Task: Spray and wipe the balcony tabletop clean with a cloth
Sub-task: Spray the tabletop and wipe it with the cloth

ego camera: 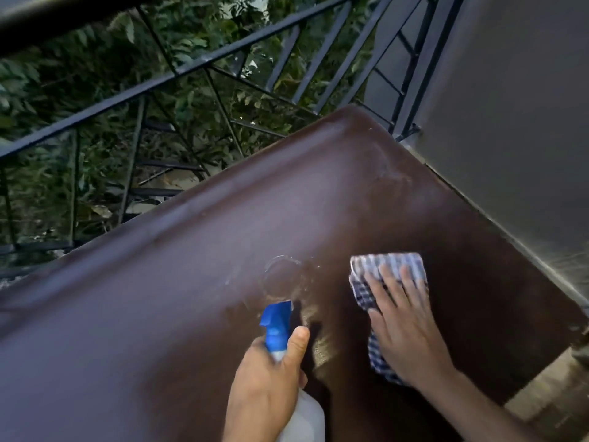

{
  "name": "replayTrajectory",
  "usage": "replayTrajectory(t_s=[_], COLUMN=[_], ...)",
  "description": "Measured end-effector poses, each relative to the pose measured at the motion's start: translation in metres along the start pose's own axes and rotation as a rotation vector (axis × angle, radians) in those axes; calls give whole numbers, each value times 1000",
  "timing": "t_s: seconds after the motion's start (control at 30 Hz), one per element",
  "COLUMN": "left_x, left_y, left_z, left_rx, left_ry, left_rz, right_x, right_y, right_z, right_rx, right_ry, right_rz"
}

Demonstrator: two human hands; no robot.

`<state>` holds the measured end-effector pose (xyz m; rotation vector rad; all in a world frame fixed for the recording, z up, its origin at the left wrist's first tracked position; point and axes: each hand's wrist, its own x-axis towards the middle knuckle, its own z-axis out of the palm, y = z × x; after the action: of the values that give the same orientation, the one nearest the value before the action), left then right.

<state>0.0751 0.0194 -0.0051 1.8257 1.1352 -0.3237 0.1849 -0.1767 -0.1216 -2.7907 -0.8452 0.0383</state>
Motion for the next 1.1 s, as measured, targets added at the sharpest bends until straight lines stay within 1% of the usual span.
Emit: replayTrajectory(t_s=[0.07, 0.2, 0.27, 0.33, 0.47, 0.57, 0.6, 0.7, 0.77, 0.83, 0.93, 0.97, 1.1], left_x=[-1, -4, -7, -10, -14, -15, -16, -13, -10, -8, -3, -1, 8], left_y=[-13, -32, -39, -45, -58, -68, -72, -80, -86, -90, -97, -97, -86], left_z=[-12, -32, -41, -50, -66, -75, -77, -82, -86, -89, -99, -101, -107], left_rx=[-17, -72, -70, -71, -72, -54, -51, -58, -80, -105, -115, -110, -94], left_ry=[1, 20, 51, 68, 88, 106, 107, 85, 73, 67, 77, 75, 45], left_rz=[-9, -7, -7, -5, 8, 16, 16, 20, 18, 10, 7, 9, 9], right_x=[-28, -46, -21, 22, 113, 130, 122, 66, 17, -30, -79, -85, -86], right_y=[-19, -60, -72, -79, -100, -120, -128, -145, -150, -149, -146, -143, -142], right_z=[5, 15, 14, 15, 22, 29, 31, 37, 35, 33, 43, 48, 57], right_rx=[42, 47, 46, 48, 62, 41, 31, -21, -25, -10, -100, -133, -168], right_ry=[-1, -12, -14, -7, -5, -45, -50, -110, -72, -11, 22, 32, 77], right_rz=[10, -94, -110, -104, 16, 59, 21, -232, -346, -388, -497, -524, -527])
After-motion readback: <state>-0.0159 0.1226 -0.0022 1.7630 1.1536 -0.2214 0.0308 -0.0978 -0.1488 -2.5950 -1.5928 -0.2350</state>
